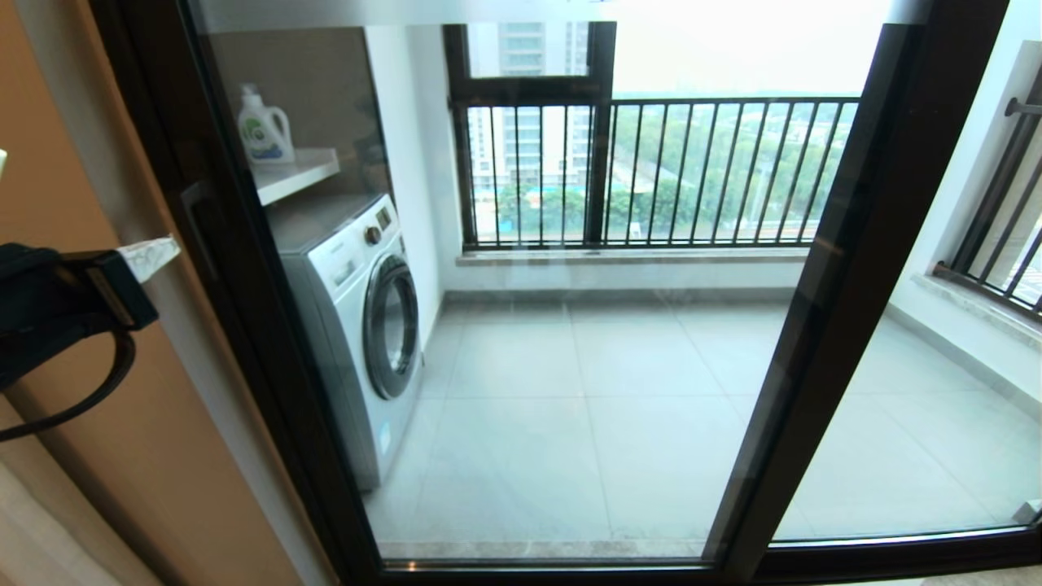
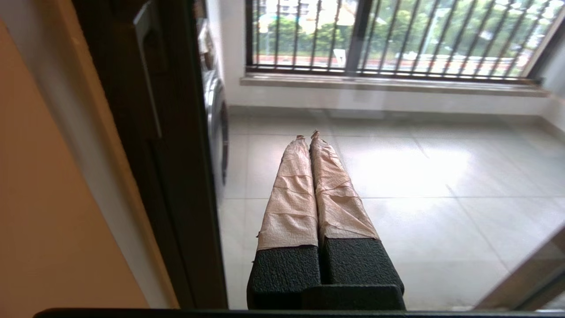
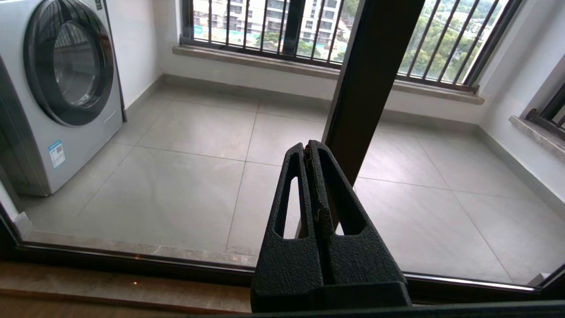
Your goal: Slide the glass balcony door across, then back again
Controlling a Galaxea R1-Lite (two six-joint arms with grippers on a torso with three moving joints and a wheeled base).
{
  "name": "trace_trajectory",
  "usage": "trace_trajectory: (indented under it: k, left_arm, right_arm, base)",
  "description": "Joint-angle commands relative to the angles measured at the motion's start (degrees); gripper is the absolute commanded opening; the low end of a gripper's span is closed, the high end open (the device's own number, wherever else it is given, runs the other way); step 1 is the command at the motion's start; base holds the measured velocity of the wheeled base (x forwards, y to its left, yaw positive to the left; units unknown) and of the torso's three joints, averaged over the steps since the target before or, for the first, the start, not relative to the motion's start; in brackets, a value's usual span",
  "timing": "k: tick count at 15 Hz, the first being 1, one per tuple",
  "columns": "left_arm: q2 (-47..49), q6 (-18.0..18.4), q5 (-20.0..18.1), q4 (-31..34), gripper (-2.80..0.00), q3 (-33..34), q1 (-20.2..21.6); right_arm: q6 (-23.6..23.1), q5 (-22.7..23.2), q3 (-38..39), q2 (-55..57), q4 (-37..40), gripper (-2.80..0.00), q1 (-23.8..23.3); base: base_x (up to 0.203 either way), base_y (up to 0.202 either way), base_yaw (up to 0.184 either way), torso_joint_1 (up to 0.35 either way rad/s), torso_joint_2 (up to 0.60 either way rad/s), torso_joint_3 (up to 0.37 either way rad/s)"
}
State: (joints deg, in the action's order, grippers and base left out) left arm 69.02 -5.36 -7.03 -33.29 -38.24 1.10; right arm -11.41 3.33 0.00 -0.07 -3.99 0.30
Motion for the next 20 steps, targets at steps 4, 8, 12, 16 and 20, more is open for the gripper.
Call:
trace_trajectory:
  k: [4, 8, 12, 16, 20]
  left_arm:
    - [-39.73, -4.20, -5.62, 26.53, -2.80, 4.18, -0.11]
    - [-59.84, -4.23, -8.07, 48.46, -2.80, 3.66, -1.38]
    - [-68.90, 8.06, -0.19, 53.78, -2.80, 19.27, -1.34]
    - [-68.85, 14.73, 4.47, 31.08, -2.80, 37.62, -1.30]
    - [-68.75, 13.08, 4.95, 33.28, -2.80, 38.24, -1.27]
  right_arm:
    - [-0.10, 0.01, 0.70, -0.01, -0.06, -2.80, 0.05]
    - [-0.10, 0.01, 0.70, 0.04, -0.06, -2.80, 0.05]
    - [-0.10, 0.01, 0.70, 0.07, -0.06, -2.80, 0.05]
    - [-0.10, 0.01, 0.70, 0.04, -0.06, -2.80, 0.05]
    - [-0.10, 0.01, 0.70, 0.01, -0.06, -2.80, 0.05]
  base:
    - [0.000, 0.000, 0.000, 0.000, 0.00, 0.000]
    - [0.000, 0.000, 0.000, 0.000, 0.00, 0.000]
    - [0.000, 0.000, 0.000, 0.000, 0.00, 0.000]
    - [0.000, 0.000, 0.000, 0.000, 0.00, 0.000]
    - [0.000, 0.000, 0.000, 0.000, 0.00, 0.000]
